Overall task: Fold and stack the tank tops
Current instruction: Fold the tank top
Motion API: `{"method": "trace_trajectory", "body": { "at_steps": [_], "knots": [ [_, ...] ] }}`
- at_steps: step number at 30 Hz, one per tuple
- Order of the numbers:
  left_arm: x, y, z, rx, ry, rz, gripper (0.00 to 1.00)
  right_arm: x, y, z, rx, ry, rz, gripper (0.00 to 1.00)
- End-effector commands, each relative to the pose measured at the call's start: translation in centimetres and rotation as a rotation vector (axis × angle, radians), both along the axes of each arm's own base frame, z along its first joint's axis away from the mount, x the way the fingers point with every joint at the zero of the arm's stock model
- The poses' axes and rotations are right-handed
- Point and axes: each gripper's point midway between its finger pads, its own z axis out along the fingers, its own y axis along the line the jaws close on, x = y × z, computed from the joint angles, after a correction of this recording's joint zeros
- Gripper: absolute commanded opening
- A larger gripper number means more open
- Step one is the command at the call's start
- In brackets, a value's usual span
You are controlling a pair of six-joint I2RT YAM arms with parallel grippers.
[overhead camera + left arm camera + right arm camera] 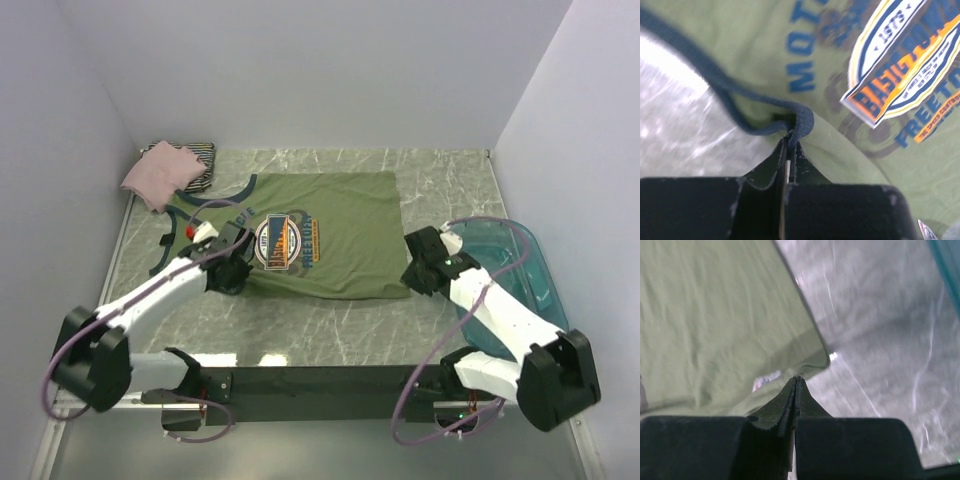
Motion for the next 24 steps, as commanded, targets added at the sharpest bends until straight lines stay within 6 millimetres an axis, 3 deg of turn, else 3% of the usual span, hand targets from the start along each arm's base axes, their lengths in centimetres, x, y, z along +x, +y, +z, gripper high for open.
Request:
{"method": "trace_trajectory", "body": {
  "at_steps": [1,2,10,19,24],
  "knots": [
    [3.6,-1.3,1.1,0.014,-0.045,-0.088,0.01,4.2,-0.2,1.8,-0.011,-0.092,-0.010,0.00],
    [4.5,-1.0,1.1,0.009,-0.048,-0.078,0.01,4.7,-0.4,1.2,-0.021,-0.074,-0.014,0.00],
    [11.1,-1.2,0.7,-0.019,-0.059,-0.078,0.01,10.5,-1.8,2.3,-0.031,-0.113,-0.060,0.00],
    [15.1,-0.9,0.7,-0.076,-0.044,-0.045,0.01,13.4,-2.0,2.1,-0.041,-0.114,-0.069,0.00],
    [15.8,-1.4,0.2,-0.079,-0.020,-0.054,0.01,14.2,-1.9,1.6,-0.046,-0.098,-0.060,0.00]
  ]
}}
